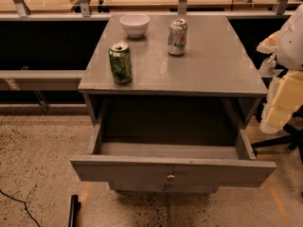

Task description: Place 7up can into top drawer

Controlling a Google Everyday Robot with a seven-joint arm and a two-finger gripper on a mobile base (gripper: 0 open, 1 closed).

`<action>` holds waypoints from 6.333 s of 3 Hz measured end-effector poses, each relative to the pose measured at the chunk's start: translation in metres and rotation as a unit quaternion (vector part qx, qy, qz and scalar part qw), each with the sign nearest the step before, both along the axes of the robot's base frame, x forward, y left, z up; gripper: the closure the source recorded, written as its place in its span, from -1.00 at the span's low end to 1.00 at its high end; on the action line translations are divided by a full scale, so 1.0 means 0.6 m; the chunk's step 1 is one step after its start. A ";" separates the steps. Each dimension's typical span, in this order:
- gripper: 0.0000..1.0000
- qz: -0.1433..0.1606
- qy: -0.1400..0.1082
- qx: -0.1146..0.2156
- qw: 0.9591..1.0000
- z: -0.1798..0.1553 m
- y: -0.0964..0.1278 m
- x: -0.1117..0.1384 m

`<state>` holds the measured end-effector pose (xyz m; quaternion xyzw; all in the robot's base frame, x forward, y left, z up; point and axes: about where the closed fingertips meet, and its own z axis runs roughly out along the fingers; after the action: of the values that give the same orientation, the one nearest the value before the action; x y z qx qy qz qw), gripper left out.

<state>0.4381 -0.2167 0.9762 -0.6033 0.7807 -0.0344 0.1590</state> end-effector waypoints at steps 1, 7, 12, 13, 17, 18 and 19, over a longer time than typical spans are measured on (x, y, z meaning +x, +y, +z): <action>-1.00 0.000 -0.001 0.000 1.000 0.001 0.001 0.001; -1.00 -0.059 -0.090 0.251 0.962 -0.093 0.033 0.388; -0.67 -0.085 -0.114 0.354 0.924 -0.086 0.166 0.653; -0.21 -0.088 -0.104 0.351 0.927 -0.107 0.181 0.668; 1.00 -0.032 -0.099 0.362 0.926 -0.015 0.121 0.550; 1.00 -0.041 -0.112 0.376 0.919 0.030 0.090 0.488; 1.00 -0.029 -0.115 0.399 0.909 0.043 0.084 0.415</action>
Offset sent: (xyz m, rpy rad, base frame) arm 0.0965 -0.0034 -0.0566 0.2434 0.0595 0.0314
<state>0.6874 -0.1665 1.0023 -0.4586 0.7230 0.2057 0.4740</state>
